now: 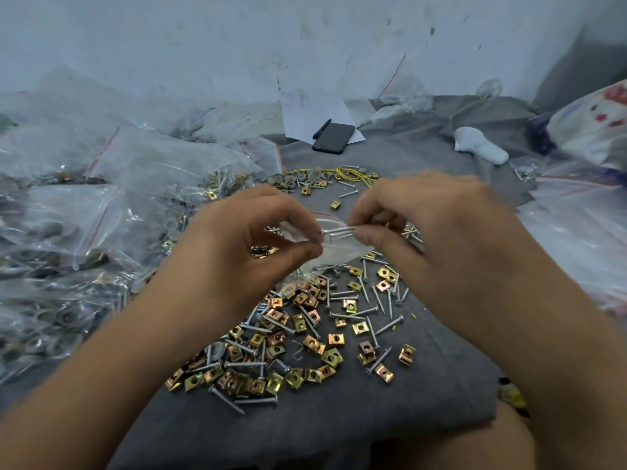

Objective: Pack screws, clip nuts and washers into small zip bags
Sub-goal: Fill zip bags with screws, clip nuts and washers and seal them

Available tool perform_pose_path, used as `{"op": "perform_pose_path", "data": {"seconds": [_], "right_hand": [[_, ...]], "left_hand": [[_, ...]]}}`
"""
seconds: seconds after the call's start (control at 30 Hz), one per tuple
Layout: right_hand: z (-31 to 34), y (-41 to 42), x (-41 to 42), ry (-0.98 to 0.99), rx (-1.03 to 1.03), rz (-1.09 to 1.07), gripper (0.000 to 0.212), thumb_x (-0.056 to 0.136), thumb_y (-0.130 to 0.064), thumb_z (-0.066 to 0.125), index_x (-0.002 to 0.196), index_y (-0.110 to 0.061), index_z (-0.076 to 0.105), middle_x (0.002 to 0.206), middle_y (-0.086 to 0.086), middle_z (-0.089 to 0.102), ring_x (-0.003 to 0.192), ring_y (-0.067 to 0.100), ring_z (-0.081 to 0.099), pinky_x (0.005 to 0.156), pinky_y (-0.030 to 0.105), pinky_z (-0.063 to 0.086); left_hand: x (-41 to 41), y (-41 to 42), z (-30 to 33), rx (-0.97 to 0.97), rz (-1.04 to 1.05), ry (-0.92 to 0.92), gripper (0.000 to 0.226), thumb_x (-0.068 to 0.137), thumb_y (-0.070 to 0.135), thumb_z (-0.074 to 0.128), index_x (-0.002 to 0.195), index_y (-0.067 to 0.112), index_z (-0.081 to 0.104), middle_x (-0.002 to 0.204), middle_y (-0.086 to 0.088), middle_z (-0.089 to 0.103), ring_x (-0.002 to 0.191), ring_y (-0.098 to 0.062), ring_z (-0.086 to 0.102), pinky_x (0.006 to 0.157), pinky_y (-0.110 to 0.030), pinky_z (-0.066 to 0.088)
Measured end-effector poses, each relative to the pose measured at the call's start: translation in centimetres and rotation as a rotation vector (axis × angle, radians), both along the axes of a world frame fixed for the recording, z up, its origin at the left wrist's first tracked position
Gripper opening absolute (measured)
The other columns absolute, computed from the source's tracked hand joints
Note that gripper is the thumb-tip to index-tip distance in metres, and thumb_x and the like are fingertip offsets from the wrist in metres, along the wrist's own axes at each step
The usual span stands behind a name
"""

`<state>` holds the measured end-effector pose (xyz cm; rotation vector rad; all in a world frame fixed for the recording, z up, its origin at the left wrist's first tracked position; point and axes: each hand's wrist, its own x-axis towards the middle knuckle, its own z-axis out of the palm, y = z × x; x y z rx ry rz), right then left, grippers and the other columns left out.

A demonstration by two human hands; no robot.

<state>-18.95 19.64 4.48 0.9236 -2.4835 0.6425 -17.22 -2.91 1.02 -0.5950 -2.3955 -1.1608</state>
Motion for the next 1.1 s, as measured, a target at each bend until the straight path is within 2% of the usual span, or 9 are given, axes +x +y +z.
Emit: {"op": "perform_pose_path", "data": {"seconds": [0.13,0.3,0.47,0.63,0.73,0.83,0.97,1.03,1.1], "right_hand": [[0.3,-0.9,0.6,-0.053,0.038,-0.065,0.003,0.096,-0.032,0.069,0.093,-0.033,0.068,0.084,-0.020,0.063,0.085,0.007,0.060,0.095,0.048,0.048],[0.9,-1.8,0.8,-0.073,0.124,-0.147,0.010,0.099,-0.045,0.063,0.103,-0.039,0.070,0.096,-0.019,0.069,0.100,0.009,0.060,0.102,0.044,0.043],[0.4,-2.0,0.4,-0.088,0.074,-0.117,0.012,0.101,-0.043,0.061,0.109,-0.039,0.068,0.103,-0.018,0.069,0.101,0.011,0.059,0.101,0.046,0.044],[-0.6,-2.1,0.1,-0.045,-0.081,-0.033,0.018,0.103,-0.039,0.059,0.119,-0.034,0.066,0.100,-0.020,0.067,0.098,0.012,0.061,0.094,0.050,0.050],[-1.0,-2.0,-0.3,0.012,-0.154,0.026,0.025,0.096,-0.027,0.072,0.121,-0.029,0.068,0.097,-0.021,0.068,0.090,0.005,0.062,0.091,0.048,0.053],[-1.4,-2.0,-0.6,0.077,-0.266,0.069,0.027,0.092,-0.014,0.078,0.116,-0.023,0.072,0.097,-0.016,0.071,0.089,0.003,0.065,0.090,0.042,0.054],[-2.1,-2.6,-1.0,0.155,-0.451,0.084,0.029,0.093,-0.013,0.079,0.119,-0.020,0.070,0.107,-0.007,0.070,0.089,0.008,0.068,0.089,0.026,0.054],[-2.6,-2.6,-1.6,0.139,-0.639,0.066,0.028,0.096,-0.015,0.075,0.122,-0.022,0.068,0.113,-0.003,0.069,0.090,0.013,0.070,0.085,0.022,0.054],[-3.5,-2.6,-2.4,0.058,-0.842,0.016,0.021,0.099,-0.019,0.071,0.118,-0.027,0.068,0.108,-0.006,0.071,0.091,0.016,0.071,0.081,0.027,0.057]], "left_hand": [[0.1,0.0,0.0,0.040,0.017,-0.016,0.018,0.083,0.039,0.079,0.093,0.031,0.066,0.099,0.008,0.072,0.100,-0.019,0.075,0.086,-0.032,0.064],[0.0,0.0,-0.1,0.011,0.017,0.004,0.019,0.084,0.036,0.080,0.091,0.031,0.064,0.098,0.007,0.073,0.098,-0.018,0.074,0.085,-0.028,0.063],[0.0,0.0,0.0,0.031,0.025,-0.006,0.018,0.083,0.034,0.081,0.092,0.026,0.067,0.098,0.008,0.073,0.096,-0.018,0.075,0.084,-0.026,0.063],[0.1,-0.1,0.4,0.102,0.057,-0.025,0.016,0.082,0.034,0.081,0.087,0.027,0.067,0.095,0.005,0.074,0.093,-0.018,0.074,0.083,-0.030,0.063],[0.1,-0.6,0.7,0.170,0.078,-0.026,0.018,0.082,0.032,0.083,0.085,0.029,0.066,0.092,0.003,0.073,0.089,-0.022,0.073,0.081,-0.036,0.064],[0.1,-1.1,0.9,0.224,0.107,-0.048,0.022,0.081,0.033,0.089,0.085,0.032,0.068,0.091,0.001,0.074,0.084,-0.024,0.074,0.078,-0.042,0.064],[0.2,-1.7,1.1,0.230,0.159,-0.037,0.019,0.082,0.033,0.087,0.089,0.028,0.070,0.087,-0.001,0.074,0.078,-0.029,0.073,0.073,-0.053,0.062],[0.1,-2.0,1.3,0.253,0.207,-0.020,0.017,0.082,0.028,0.086,0.090,0.024,0.071,0.082,-0.006,0.073,0.076,-0.031,0.073,0.069,-0.042,0.064],[-0.1,-2.3,1.4,0.357,0.244,-0.023,0.017,0.083,0.021,0.087,0.091,0.018,0.073,0.079,-0.011,0.073,0.075,-0.037,0.073,0.067,-0.037,0.065]]}}
